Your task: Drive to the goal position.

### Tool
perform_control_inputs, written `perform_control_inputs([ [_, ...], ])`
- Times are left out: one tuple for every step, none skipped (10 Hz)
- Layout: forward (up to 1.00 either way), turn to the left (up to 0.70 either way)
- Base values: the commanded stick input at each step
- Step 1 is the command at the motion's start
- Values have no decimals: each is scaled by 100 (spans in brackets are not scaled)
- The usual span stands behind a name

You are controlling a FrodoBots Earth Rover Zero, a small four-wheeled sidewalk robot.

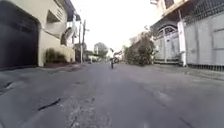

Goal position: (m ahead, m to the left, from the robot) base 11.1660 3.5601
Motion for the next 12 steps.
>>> perform_control_inputs([
  [100, 2],
  [100, 2],
  [100, 2],
  [100, 2],
  [100, 2],
  [100, 2],
  [100, 2],
  [100, 2],
  [100, 2],
  [100, 2],
  [100, 2],
  [100, 2],
])
